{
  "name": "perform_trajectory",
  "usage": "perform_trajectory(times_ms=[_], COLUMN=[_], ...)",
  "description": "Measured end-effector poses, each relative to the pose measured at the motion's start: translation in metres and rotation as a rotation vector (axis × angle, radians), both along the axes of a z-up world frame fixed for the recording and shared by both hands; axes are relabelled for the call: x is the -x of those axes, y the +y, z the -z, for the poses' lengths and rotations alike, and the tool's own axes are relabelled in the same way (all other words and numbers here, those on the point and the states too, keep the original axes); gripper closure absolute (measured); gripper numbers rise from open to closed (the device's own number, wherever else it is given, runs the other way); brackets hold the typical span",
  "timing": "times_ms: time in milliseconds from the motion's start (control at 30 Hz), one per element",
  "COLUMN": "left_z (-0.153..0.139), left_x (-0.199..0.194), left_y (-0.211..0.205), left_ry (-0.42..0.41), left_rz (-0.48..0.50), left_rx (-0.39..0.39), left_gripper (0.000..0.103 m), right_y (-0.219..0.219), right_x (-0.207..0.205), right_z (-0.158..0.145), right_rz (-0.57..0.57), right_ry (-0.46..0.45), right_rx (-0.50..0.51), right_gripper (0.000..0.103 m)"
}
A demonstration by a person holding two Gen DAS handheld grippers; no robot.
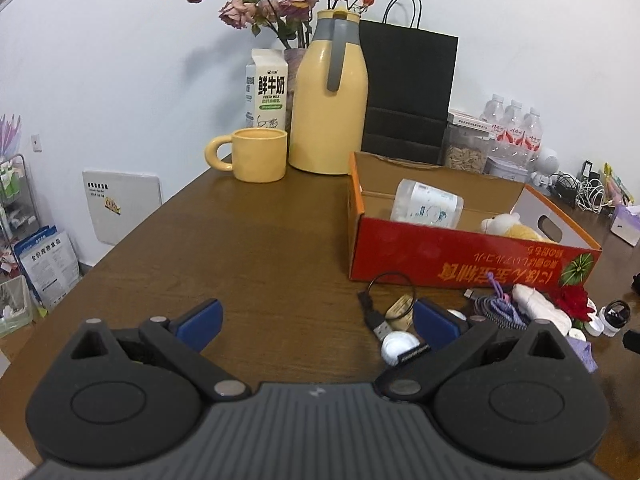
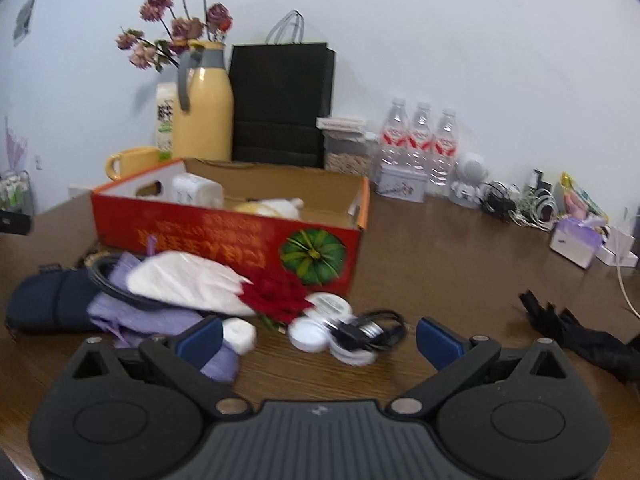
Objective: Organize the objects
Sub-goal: 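Return both tools to the table and grasp the black cable with the right tool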
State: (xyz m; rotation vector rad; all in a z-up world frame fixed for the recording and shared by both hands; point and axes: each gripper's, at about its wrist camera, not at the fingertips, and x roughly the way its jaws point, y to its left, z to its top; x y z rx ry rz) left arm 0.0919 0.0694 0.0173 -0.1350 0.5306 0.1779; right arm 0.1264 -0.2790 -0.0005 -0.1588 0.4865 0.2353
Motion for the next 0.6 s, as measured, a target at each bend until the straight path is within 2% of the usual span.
perform_trajectory(times_ms=[133,267,433,500,567,600], left_z=[0.002,0.004,0.007,0.008,0.009,0.009], left_x=[0.005,0.007,0.007,0.007,0.007,0.007], left_y=[0.004,0.006,0.007,0.008,0.008,0.007], left_ry=[0.006,0.012,0.023,0.028,0.032,0.033], left_rz=[-0.015,-0.031,-0.051,-0.054,-0.056,-0.056], left_rx=[0.003,0.008,0.009,0.009,0.007,0.007], left_gripper=[0.000,0.000,0.000,0.000,0.000,0.000], right_y=[-0.012,-0.015,-0.015,-0.015,-0.017,-0.019], right_x=[-0.013,-0.035,-0.056,-0.061,-0.065,-0.065], right_z=[0.005,0.011,0.016,0.017,0.018,0.019], right_rz=[0.031,0.022,0.007,0.000,-0.003,-0.003], right_ry=[0.012,0.045,0.069,0.079,0.093,0.097], right_rx=[0.006,0.022,0.008,-0.008,-0.025,-0.037], right_gripper=[0.002,0.013,0.014,0.022,0.041,0.041])
